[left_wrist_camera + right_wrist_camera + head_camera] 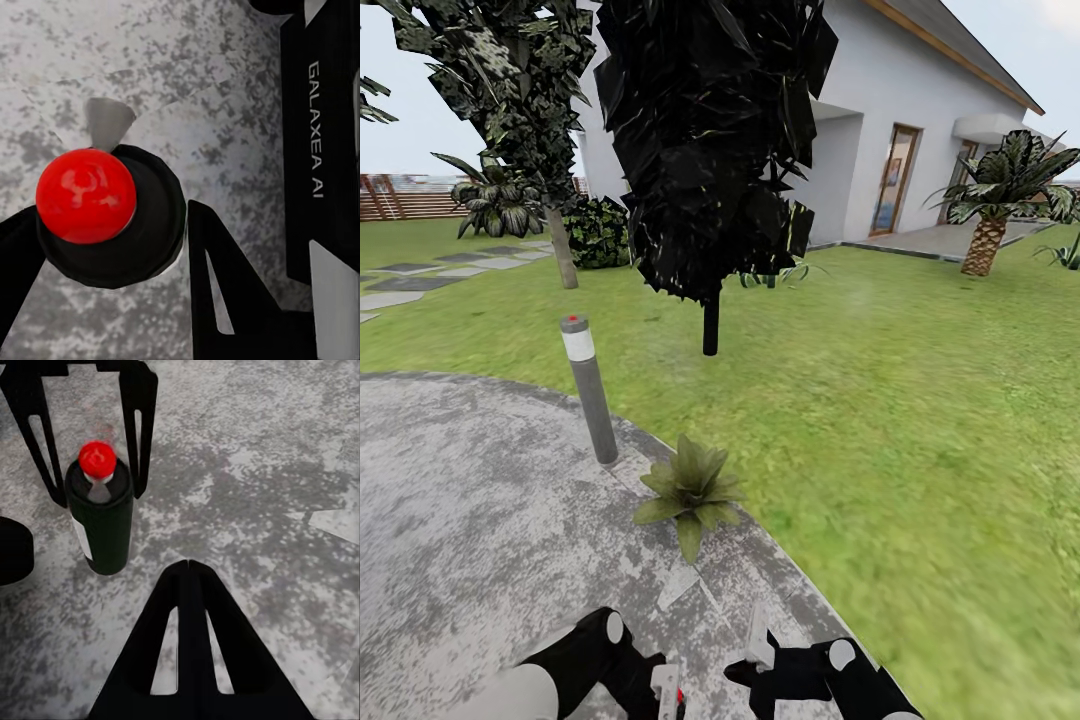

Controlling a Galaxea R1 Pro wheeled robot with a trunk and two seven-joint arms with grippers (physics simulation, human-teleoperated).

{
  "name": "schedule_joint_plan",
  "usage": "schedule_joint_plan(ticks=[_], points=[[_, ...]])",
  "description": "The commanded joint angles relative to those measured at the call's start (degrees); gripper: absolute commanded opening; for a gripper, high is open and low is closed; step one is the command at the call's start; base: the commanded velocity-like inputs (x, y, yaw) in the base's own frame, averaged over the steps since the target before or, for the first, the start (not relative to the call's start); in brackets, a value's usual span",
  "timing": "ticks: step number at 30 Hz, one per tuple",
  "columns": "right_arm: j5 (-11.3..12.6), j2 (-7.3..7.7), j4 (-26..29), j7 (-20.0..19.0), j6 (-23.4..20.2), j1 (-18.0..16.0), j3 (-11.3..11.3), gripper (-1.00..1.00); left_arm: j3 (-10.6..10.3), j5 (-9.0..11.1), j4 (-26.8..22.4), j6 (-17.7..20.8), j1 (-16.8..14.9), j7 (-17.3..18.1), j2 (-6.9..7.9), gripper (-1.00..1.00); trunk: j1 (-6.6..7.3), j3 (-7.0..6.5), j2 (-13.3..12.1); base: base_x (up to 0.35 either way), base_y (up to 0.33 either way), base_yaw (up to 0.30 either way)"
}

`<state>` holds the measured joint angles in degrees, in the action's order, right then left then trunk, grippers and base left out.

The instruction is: Pick up the pesticide atomizer in the garden and spray insectifuge to fully cover both potted plants in the garden.

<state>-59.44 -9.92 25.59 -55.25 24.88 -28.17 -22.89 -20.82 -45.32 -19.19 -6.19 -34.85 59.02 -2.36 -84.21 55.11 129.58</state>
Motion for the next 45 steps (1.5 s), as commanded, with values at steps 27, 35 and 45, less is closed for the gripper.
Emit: schedule_joint_plan(ticks=[27,35,45], points=[[-0.33,-0.08,0.34,-0.21,0.17,-0.72,-0.48,-1.00,0.16,-0.47,-4.00,3.01,-0.22,-1.21,-2.59,-1.00,0.01,0.05,0.02,0.000,0.000,0.000],[-0.24,-0.08,0.34,-0.15,0.17,-1.18,-0.48,-1.00,0.25,-0.47,-4.01,3.62,-0.21,-4.02,-3.75,-1.00,0.01,0.05,0.02,0.000,0.000,0.000],[-0.23,-0.08,0.34,-0.12,0.17,-1.22,-0.48,-1.00,0.16,-0.55,-3.93,4.86,-0.13,-6.37,-5.44,-1.00,0.01,0.05,0.02,0.000,0.000,0.000]])
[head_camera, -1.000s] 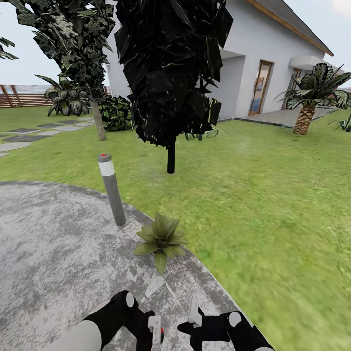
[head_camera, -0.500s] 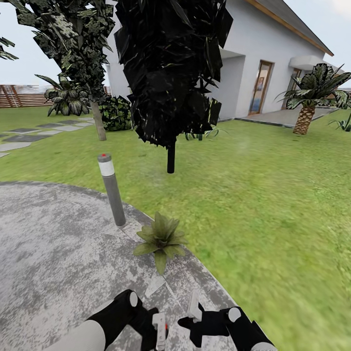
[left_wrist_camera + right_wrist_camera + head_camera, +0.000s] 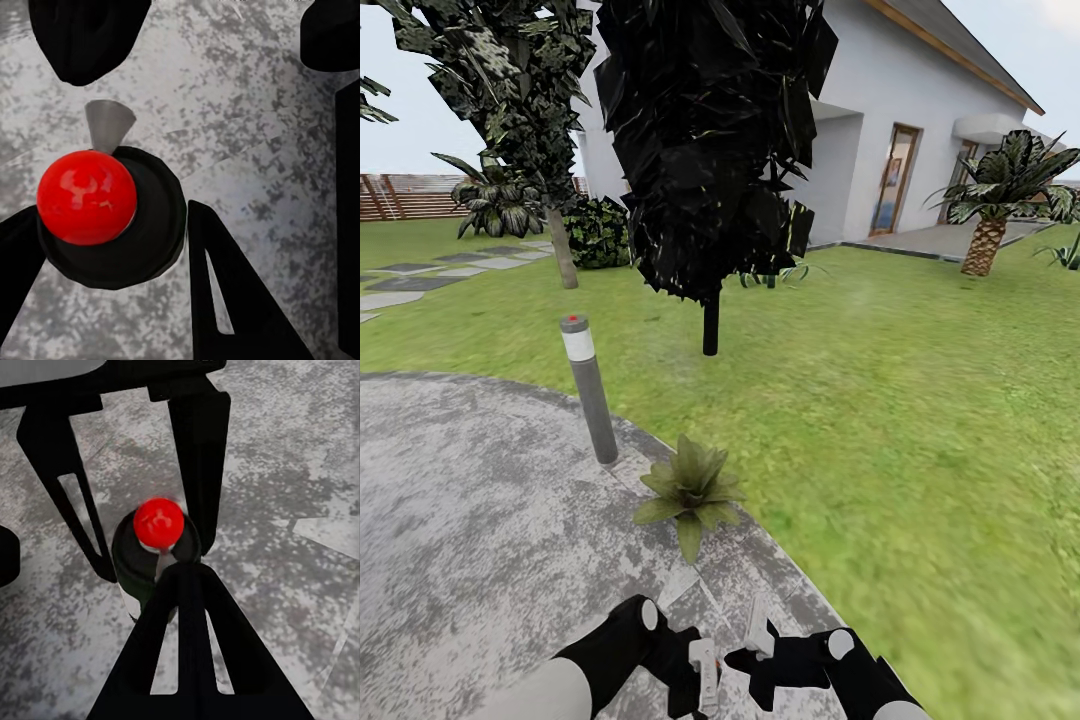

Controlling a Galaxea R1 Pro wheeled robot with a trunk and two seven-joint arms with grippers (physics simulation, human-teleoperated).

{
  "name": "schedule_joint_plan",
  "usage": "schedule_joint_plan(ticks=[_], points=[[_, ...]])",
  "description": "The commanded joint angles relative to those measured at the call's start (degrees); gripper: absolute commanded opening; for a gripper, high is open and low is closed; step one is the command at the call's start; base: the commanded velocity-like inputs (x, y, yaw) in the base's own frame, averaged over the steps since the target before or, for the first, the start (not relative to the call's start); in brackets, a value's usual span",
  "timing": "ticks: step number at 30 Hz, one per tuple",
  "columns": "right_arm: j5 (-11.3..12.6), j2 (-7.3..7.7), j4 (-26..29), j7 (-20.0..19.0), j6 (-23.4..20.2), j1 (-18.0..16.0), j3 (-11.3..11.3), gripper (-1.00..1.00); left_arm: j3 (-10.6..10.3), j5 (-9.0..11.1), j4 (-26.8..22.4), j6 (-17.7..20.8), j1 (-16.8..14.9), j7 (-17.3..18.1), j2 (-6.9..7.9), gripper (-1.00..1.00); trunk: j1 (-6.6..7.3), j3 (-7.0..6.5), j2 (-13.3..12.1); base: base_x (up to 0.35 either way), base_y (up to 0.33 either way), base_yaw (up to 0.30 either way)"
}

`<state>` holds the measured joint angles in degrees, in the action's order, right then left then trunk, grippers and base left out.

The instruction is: Pick up the pesticide atomizer in the garden and spray insectifuge to fully cover both potted plants in the garden.

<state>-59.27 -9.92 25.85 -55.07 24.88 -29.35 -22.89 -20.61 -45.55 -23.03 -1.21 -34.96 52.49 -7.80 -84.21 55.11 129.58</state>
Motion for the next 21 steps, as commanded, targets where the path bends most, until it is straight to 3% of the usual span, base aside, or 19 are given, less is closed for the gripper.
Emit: schedule_joint_plan(ticks=[1,14,21], points=[[-0.41,-0.08,0.08,-0.30,0.17,-0.05,-0.48,-1.00,-0.05,-0.33,-0.09,-0.12,-0.02,0.15,-0.12,-1.00,0.01,0.05,0.02,0.000,0.000,0.000],[-0.41,-0.08,-0.01,-0.30,0.17,-0.09,-0.48,-1.00,-0.05,-0.33,0.00,-0.11,-0.02,0.12,-0.82,-1.00,0.01,0.05,0.02,0.000,0.000,0.000],[-0.41,-0.08,-0.04,-0.30,0.17,-0.09,-0.48,-1.00,-0.07,-0.30,0.07,-0.16,-0.18,-0.07,0.26,-1.00,0.01,0.05,0.02,0.000,0.000,0.000]])
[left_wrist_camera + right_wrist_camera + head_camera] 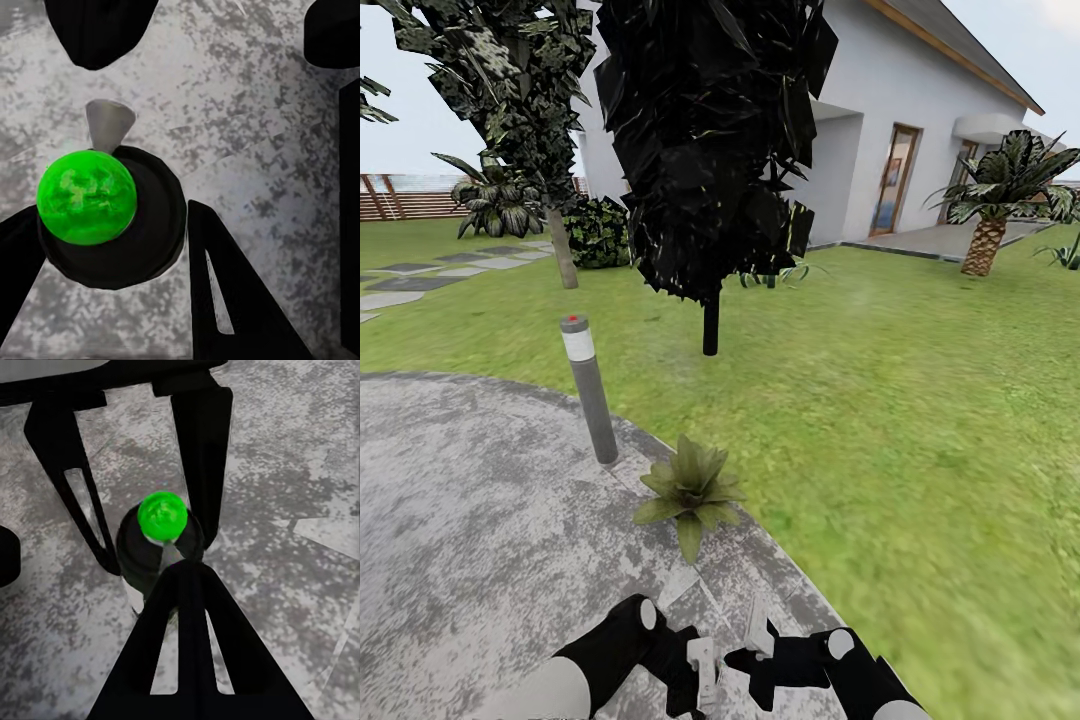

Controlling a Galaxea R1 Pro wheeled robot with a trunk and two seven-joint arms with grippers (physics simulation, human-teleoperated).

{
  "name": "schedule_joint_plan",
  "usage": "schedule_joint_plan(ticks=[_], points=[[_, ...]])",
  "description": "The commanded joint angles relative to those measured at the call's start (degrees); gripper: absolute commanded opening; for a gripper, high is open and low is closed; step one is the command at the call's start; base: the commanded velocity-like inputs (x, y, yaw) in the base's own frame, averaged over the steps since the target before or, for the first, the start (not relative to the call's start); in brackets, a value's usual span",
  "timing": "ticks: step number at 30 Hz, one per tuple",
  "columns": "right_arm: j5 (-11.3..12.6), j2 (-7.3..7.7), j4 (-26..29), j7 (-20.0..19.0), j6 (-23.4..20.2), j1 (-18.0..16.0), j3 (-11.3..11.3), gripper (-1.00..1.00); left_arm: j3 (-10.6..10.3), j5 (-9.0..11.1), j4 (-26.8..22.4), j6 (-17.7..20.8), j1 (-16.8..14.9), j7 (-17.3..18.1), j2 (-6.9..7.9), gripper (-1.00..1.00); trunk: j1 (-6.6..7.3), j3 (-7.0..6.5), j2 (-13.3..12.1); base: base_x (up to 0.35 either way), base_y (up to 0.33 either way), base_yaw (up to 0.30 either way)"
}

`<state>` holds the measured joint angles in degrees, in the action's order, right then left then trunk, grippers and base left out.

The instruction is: Pick up the pesticide atomizer in the garden and spray insectifuge to fully cover both potted plants in the garden.

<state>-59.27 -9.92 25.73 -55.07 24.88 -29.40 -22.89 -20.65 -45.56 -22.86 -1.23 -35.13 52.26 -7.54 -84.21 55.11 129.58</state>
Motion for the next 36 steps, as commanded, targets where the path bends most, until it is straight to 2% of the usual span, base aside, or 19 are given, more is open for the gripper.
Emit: schedule_joint_plan(ticks=[1,4,11,13,14,17,21,22,25,27,29,31,32,33,34,36], points=[[-0.41,-0.08,0.07,-0.31,0.17,-0.04,-0.48,-1.00,-0.02,-0.30,-0.10,-0.15,-0.11,0.17,0.80,-1.00,0.01,0.05,0.02,0.000,0.000,0.000],[-0.41,-0.08,0.04,-0.37,0.17,-0.04,-0.48,-1.00,-0.01,-0.26,-0.15,-0.20,-0.25,0.25,3.27,-1.00,0.01,0.05,0.02,0.000,0.000,0.000],[-0.56,-0.08,0.22,-0.34,0.17,-0.04,-0.50,-1.00,0.36,-0.17,-0.17,-0.92,-0.21,0.35,11.30,-1.00,0.01,0.05,0.02,0.000,0.000,0.000],[-0.58,-0.08,0.28,-0.31,0.17,-0.04,-0.57,-1.00,0.41,-0.15,-0.17,-1.10,-0.19,0.52,13.02,-1.00,0.01,0.05,0.02,0.000,0.000,0.000],[-0.58,-0.08,0.33,-0.31,0.17,-0.03,-0.61,1.00,0.44,-0.15,-0.17,-1.16,-0.15,0.58,14.02,-1.00,0.01,0.05,0.02,0.000,0.000,0.000],[-0.64,-0.08,0.33,-0.22,0.17,-0.04,-0.62,1.00,0.50,-0.03,-0.17,-1.21,-0.15,0.57,16.12,-1.00,0.01,0.05,0.02,0.000,0.000,0.000],[-0.87,-0.08,0.37,0.05,0.18,0.01,-0.68,1.00,0.65,0.14,-0.07,-0.98,0.14,0.22,17.45,-1.00,0.01,0.05,0.02,0.000,0.000,0.000],[-0.79,0.52,0.37,0.50,0.18,0.03,-0.83,1.00,0.78,0.40,0.00,-0.93,0.30,-0.21,17.86,-1.00,0.01,0.05,0.02,0.000,0.000,0.000],[-0.43,5.10,0.27,3.52,0.17,0.04,-1.14,1.00,2.73,2.31,0.70,-0.89,0.56,-3.16,18.47,-1.00,0.01,0.05,0.02,0.000,0.000,0.000],[0.79,8.39,0.03,8.00,0.17,0.18,-2.61,1.00,5.00,4.04,0.94,-0.93,0.66,-5.47,18.57,-1.00,0.01,0.05,0.02,0.000,0.000,0.000],[1.78,12.67,-0.11,11.83,0.17,0.43,-7.67,1.00,6.40,5.12,1.51,-0.94,0.74,-6.47,18.49,-1.00,0.01,0.05,0.02,0.000,0.000,0.000],[1.99,14.65,-0.13,12.71,0.17,0.77,-13.09,1.00,6.74,5.62,1.66,-0.68,0.76,-6.71,18.46,-1.00,0.01,0.05,0.02,0.000,0.000,0.000],[2.06,15.61,-0.13,13.01,0.17,1.49,-18.26,1.00,6.93,6.01,1.71,-0.46,0.76,-6.69,18.39,-1.00,0.01,0.05,0.02,0.000,0.000,0.000],[2.06,15.99,-0.12,13.12,0.17,2.15,-21.92,1.00,7.03,6.25,1.73,-0.32,0.76,-6.61,18.38,-1.00,0.01,0.05,0.02,0.000,0.000,0.000],[2.06,16.33,-0.09,13.18,0.17,2.90,-27.09,1.00,7.25,6.61,1.75,-0.18,0.76,-6.54,18.36,-1.00,0.01,0.05,0.02,0.000,0.000,0.000],[2.01,16.53,-0.07,13.28,0.22,3.48,-33.41,1.00,8.91,7.45,1.76,0.54,0.76,-6.55,18.33,-1.00,0.01,0.05,0.02,0.000,0.000,0.000]])
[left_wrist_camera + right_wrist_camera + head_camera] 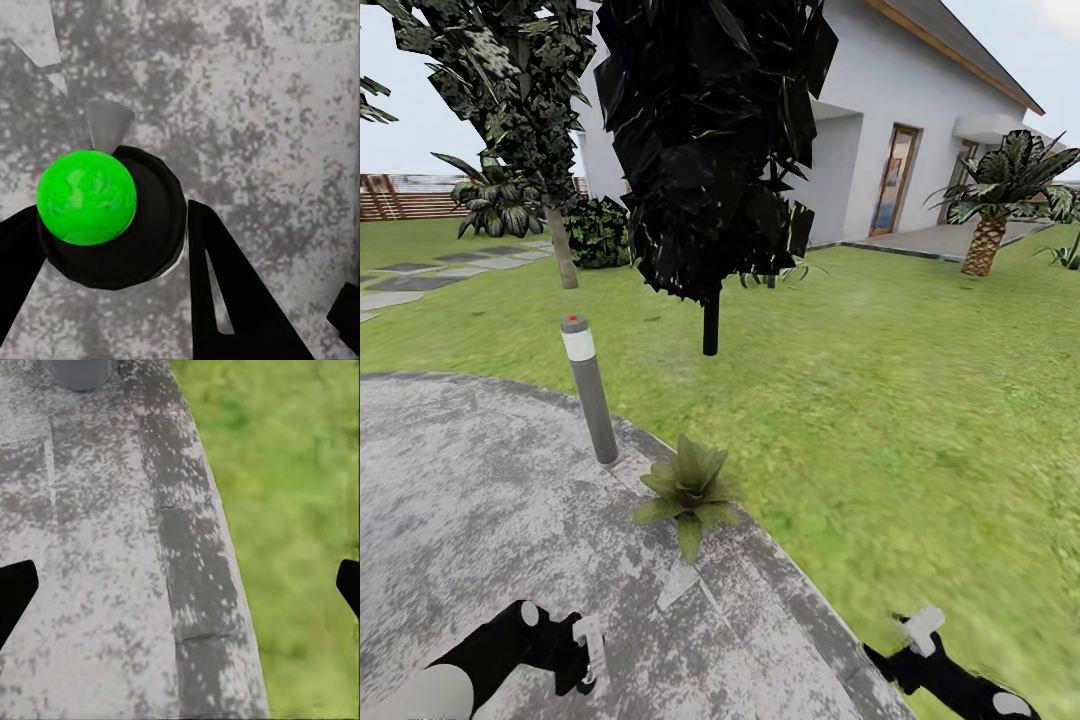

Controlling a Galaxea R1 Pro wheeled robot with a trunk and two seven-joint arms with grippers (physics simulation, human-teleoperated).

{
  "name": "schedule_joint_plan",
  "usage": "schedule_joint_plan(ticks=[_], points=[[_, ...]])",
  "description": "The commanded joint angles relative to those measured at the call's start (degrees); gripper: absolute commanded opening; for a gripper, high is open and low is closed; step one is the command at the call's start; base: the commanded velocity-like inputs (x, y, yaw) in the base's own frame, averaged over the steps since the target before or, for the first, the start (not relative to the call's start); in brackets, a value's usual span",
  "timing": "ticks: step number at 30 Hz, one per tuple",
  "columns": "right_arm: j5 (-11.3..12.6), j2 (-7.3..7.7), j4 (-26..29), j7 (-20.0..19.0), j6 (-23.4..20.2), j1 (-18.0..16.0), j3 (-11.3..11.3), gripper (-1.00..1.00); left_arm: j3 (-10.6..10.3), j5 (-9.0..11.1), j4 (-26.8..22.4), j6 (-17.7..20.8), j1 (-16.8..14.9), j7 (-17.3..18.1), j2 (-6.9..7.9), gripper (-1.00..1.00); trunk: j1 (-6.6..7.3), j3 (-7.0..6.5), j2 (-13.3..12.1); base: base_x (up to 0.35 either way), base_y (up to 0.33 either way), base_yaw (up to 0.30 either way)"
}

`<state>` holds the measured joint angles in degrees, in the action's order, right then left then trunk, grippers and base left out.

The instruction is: Pick up the pesticide atomizer in the garden and spray insectifuge to fully cover both potted plants in the garden.

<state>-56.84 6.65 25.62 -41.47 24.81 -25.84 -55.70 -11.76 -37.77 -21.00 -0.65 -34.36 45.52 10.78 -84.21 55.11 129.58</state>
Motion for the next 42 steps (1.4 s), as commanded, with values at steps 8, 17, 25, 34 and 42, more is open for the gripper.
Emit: schedule_joint_plan(ticks=[8,17,25,34,42], points=[[-0.57,-0.23,0.14,8.72,0.28,0.65,-18.95,1.00,9.84,-0.04,-0.59,12.76,-0.09,-0.01,-0.26,-1.00,0.01,0.05,0.02,0.000,0.000,0.000],[-1.28,-0.55,0.10,11.68,0.57,3.98,-20.63,1.00,10.49,0.13,-0.76,26.36,-0.71,-0.01,-0.28,-1.00,0.01,0.05,0.02,0.000,0.000,0.000],[-1.01,-1.40,0.09,15.53,0.42,4.22,-20.78,1.00,10.35,-0.16,-1.13,35.77,-2.12,0.18,-0.12,-1.00,0.01,0.05,0.02,0.000,0.000,0.000],[-1.26,-5.76,-0.13,25.69,0.33,4.22,-20.59,1.00,10.51,0.40,-5.10,35.86,-2.24,0.28,-0.91,-1.00,0.01,0.05,0.02,0.118,0.052,0.000],[-1.26,-5.77,-0.17,25.68,0.33,4.22,-20.59,1.00,10.28,-0.04,-5.11,35.88,-2.10,0.28,-0.90,-1.00,0.01,0.05,0.02,0.291,0.181,0.000]])
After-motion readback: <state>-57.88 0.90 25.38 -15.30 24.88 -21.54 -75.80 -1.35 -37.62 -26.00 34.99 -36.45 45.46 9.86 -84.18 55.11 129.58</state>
